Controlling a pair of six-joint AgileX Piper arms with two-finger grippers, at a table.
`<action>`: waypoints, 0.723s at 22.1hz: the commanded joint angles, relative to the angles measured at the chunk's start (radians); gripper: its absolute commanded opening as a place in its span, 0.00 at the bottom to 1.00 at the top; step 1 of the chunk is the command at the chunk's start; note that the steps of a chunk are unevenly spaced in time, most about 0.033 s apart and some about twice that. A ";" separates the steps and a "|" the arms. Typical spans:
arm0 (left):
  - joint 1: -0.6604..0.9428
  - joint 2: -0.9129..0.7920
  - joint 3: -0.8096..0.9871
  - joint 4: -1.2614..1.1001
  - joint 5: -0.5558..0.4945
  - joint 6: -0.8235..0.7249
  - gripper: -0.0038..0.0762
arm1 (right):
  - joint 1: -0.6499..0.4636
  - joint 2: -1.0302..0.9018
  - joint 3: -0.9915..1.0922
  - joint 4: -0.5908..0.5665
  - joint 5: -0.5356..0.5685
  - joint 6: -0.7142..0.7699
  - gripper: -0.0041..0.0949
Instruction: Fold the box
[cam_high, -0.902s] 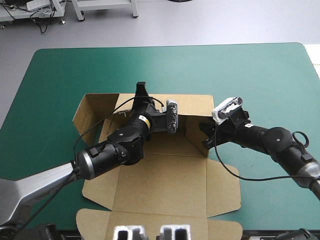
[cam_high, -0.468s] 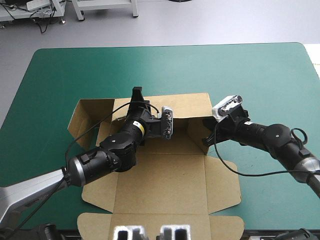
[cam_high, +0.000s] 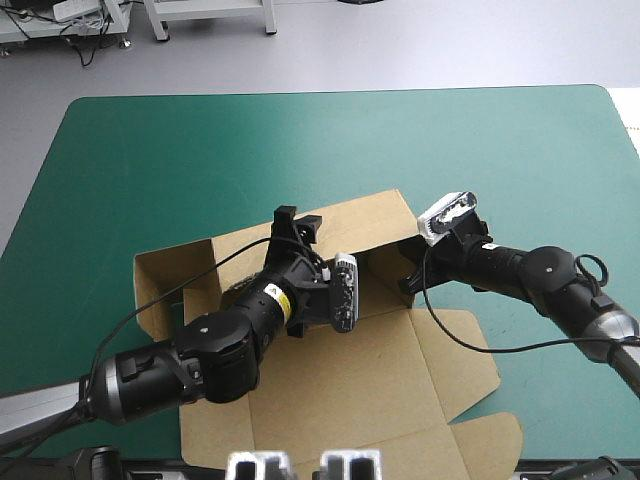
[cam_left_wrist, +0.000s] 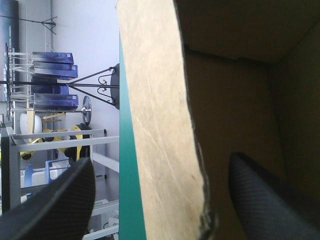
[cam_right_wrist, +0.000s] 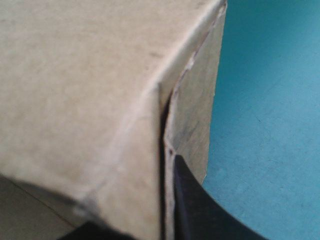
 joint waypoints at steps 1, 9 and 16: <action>-0.079 -0.064 -0.026 0.012 0.051 -0.043 0.73 | 0.014 -0.011 -0.014 0.023 0.072 0.010 0.02; -0.206 -0.157 -0.047 -0.039 0.141 -0.226 0.06 | 0.014 -0.011 -0.181 -0.342 0.131 0.269 0.02; -0.007 -0.159 -0.273 -0.288 0.134 -0.109 0.07 | 0.014 -0.011 -0.400 -0.725 0.353 0.552 0.02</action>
